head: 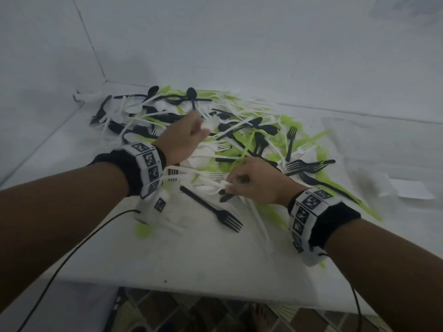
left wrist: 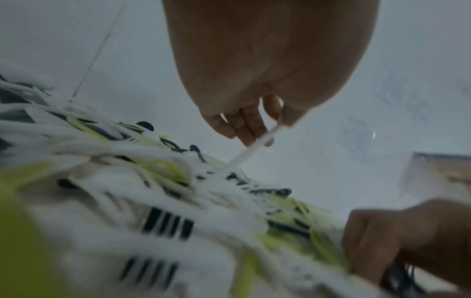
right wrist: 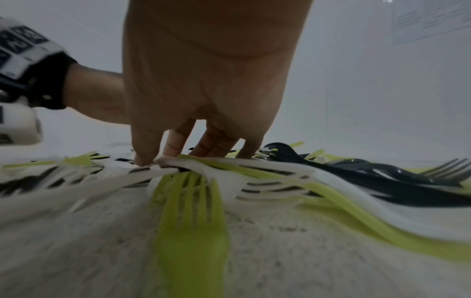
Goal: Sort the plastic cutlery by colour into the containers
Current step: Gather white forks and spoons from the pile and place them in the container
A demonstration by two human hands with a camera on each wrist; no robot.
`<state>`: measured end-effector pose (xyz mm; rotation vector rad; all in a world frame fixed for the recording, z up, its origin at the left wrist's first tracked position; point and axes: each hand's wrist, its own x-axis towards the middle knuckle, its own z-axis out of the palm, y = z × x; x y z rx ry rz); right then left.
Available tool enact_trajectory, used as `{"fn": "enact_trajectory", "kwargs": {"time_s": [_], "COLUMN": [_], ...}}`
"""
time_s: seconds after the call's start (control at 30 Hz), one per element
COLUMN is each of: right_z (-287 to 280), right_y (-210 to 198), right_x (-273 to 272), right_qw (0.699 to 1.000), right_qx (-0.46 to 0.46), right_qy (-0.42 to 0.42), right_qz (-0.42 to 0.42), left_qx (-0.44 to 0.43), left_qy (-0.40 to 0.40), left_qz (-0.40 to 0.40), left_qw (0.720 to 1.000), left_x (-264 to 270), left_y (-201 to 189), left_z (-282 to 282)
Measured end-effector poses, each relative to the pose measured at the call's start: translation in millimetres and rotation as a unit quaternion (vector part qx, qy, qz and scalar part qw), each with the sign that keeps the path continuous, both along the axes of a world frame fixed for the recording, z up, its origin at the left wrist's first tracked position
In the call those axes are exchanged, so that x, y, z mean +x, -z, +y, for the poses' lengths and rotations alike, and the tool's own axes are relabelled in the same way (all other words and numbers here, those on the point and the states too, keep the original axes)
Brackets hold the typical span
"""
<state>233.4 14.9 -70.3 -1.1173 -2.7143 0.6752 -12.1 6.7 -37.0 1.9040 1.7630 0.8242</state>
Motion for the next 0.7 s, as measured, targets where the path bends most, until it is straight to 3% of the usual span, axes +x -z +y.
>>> {"fn": "enact_trajectory", "kwargs": {"time_s": [0.1, 0.17, 0.27, 0.4, 0.47, 0.53, 0.6, 0.7], "right_z": [6, 9, 12, 13, 15, 19, 22, 27], "right_y": [0, -2, -5, -5, -5, -3, -3, -4], "right_x": [-6, -13, -25, -34, -36, -36, -38, -44], "right_qw": [0.999, 0.998, 0.999, 0.999, 0.999, 0.996, 0.992, 0.991], "right_qx": [0.013, 0.033, 0.03, 0.039, 0.051, 0.088, 0.118, 0.109], "right_qy": [0.019, 0.025, 0.011, -0.015, -0.007, -0.013, -0.017, -0.003], "right_qz": [-0.033, -0.055, -0.036, -0.023, -0.009, -0.024, -0.052, -0.081], "left_qx": [0.059, 0.082, 0.084, -0.016, -0.043, -0.049, -0.048, -0.049], "left_qy": [-0.046, -0.054, -0.047, 0.024, 0.081, 0.119, 0.117, 0.08], "left_qz": [-0.165, -0.21, -0.148, 0.026, 0.153, 0.23, 0.244, 0.203], "left_qw": [0.983, 0.973, 0.984, 0.999, 0.984, 0.965, 0.962, 0.975], "left_x": [-2, -7, -21, -39, -47, -53, -59, -65], "left_y": [-21, -26, -23, -11, -1, 8, 11, 8], "left_z": [-6, -14, -33, -72, -91, -104, -110, -111]}}
